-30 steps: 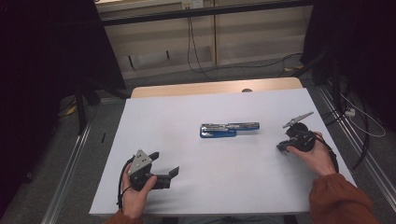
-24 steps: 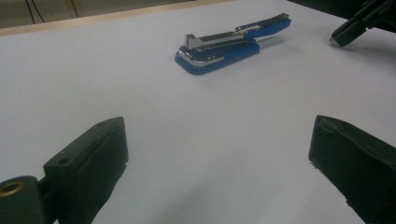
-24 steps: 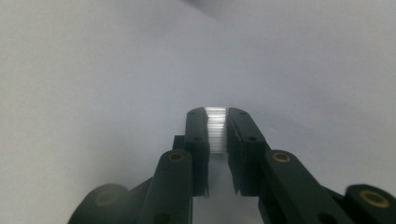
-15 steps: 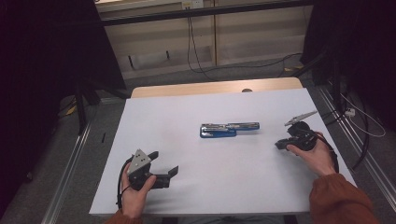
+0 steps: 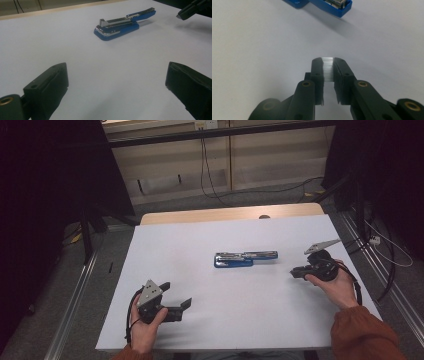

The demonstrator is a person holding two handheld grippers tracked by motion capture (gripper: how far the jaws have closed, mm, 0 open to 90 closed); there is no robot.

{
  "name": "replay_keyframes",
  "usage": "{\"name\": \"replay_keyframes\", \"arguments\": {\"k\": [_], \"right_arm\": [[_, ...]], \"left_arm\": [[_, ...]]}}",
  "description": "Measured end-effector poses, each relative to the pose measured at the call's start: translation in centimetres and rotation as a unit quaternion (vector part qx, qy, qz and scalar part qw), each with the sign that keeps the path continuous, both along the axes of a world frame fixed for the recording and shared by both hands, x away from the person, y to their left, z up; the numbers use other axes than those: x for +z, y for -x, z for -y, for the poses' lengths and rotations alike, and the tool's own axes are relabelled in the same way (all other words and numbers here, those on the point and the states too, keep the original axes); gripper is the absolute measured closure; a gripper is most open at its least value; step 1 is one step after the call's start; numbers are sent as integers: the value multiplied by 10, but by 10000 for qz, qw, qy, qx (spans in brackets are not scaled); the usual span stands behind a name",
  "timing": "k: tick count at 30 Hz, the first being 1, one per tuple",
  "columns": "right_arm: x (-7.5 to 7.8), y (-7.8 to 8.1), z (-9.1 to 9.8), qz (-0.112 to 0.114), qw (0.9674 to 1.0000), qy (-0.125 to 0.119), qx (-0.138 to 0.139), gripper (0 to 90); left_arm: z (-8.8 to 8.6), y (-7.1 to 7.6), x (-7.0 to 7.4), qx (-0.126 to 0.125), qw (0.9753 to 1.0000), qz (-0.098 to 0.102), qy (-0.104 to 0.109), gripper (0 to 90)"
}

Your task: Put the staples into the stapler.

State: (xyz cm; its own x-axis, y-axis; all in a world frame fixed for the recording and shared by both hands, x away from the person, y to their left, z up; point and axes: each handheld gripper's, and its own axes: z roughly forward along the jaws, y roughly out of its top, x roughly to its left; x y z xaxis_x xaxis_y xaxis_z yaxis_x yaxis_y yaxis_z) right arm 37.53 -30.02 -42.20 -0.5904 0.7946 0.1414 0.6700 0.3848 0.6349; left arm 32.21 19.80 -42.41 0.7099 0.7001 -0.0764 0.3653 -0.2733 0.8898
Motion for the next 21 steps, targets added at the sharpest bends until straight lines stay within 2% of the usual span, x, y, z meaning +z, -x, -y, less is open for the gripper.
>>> {"name": "replay_keyframes", "arguments": {"k": [6, 13, 21], "right_arm": [[3, -1, -6, 151, 9998, -68, 91, 793], [9, 0, -10, 297, 9991, -256, 141, 793], [11, -4, -19, 301, 9987, -298, 277, 793]], "left_arm": [[0, 0, 0, 6, 10000, 6, 0, 48], [0, -1, 0, -1, 10000, 36, -14, 49], [0, -1, 0, 10, 10000, 28, 1, 49]]}}
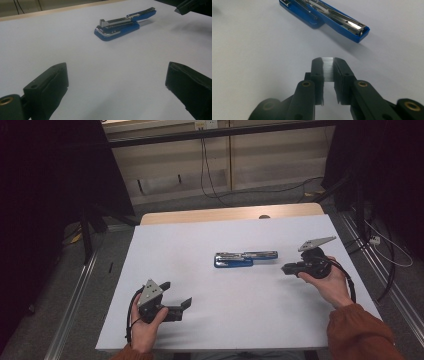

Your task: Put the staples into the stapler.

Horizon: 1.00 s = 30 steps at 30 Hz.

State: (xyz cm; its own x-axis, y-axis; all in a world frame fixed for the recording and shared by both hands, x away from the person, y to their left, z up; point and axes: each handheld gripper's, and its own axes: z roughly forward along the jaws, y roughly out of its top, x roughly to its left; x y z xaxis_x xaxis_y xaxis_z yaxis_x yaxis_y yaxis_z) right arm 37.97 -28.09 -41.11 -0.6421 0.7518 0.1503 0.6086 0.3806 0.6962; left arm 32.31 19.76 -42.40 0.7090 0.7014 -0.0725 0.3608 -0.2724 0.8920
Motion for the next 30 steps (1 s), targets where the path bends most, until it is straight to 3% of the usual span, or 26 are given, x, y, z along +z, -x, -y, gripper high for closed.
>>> {"name": "replay_keyframes", "arguments": {"k": [13, 30], "right_arm": [[6, -2, -23, 55, 9996, 92, 262, 793], [11, -13, -50, 109, 9984, 25, 555, 793]], "left_arm": [[1, 1, 0, 30, 10000, 17, -21, 48], [0, 1, 0, 50, 10000, 12, 27, 48]]}}
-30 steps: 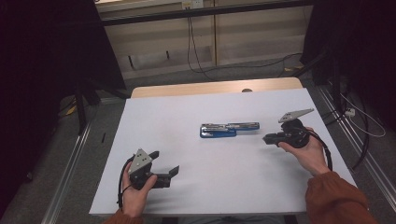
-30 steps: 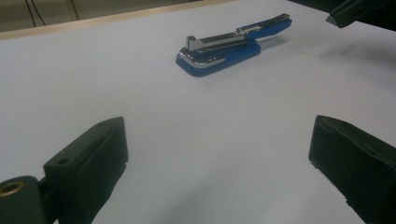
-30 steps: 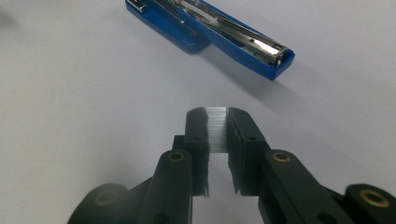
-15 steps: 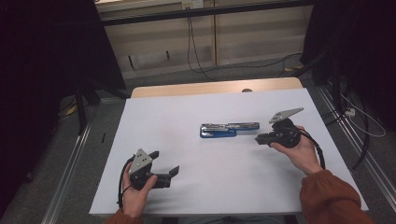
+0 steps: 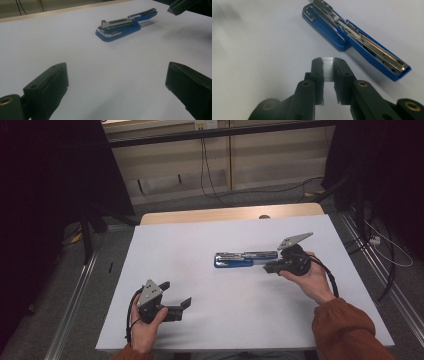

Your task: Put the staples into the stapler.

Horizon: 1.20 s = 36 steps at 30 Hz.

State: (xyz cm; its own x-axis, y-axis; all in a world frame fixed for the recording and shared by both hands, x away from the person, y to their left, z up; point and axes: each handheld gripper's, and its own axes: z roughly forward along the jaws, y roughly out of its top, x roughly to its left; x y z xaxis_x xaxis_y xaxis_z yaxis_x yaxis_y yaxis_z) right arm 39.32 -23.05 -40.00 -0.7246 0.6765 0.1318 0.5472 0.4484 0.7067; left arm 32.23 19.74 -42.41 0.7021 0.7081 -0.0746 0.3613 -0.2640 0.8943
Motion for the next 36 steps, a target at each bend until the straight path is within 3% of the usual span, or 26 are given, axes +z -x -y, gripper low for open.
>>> {"name": "replay_keyframes", "arguments": {"k": [4, 17, 36], "right_arm": [[-1, -4, -8, 56, 9998, 55, 173, 793], [3, -19, -32, 96, 9993, -30, 348, 793], [6, -45, -52, 27, 9990, 103, 437, 793]], "left_arm": [[0, 0, 0, -12, 10000, 9, -11, 48], [0, 0, 0, -38, 10000, -7, -15, 48], [-1, 1, 1, -28, 10000, 43, 9, 48]]}}
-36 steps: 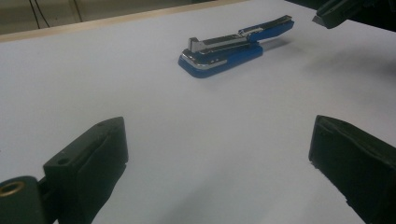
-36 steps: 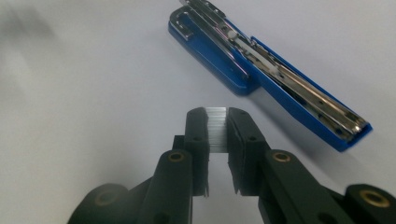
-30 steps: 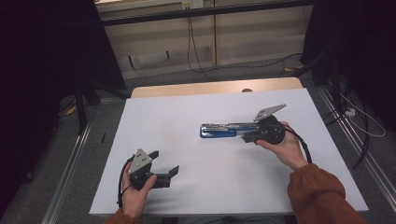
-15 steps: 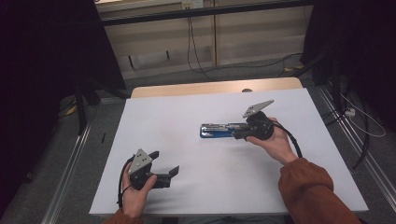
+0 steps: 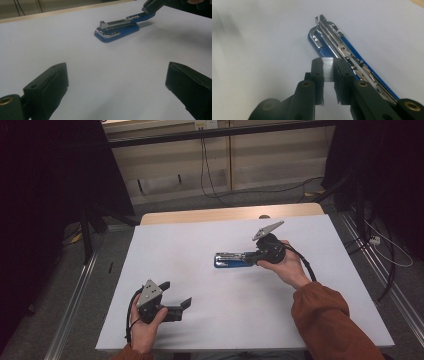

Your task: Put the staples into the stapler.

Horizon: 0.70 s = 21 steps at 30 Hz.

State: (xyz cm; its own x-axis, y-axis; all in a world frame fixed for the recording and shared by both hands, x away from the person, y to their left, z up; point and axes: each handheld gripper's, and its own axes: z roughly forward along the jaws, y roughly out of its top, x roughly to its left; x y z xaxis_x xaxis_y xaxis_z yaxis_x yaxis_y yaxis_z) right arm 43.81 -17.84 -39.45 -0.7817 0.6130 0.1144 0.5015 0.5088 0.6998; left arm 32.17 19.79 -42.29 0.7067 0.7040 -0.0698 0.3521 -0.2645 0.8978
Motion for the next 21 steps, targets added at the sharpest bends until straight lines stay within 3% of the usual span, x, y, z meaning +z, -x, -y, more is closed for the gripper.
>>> {"name": "replay_keyframes", "arguments": {"k": [21], "right_arm": [[13, -26, -28, 213, 9996, 160, 130, 793]], "left_arm": [[1, 0, 0, -38, 10000, -1, -9, 48]]}}
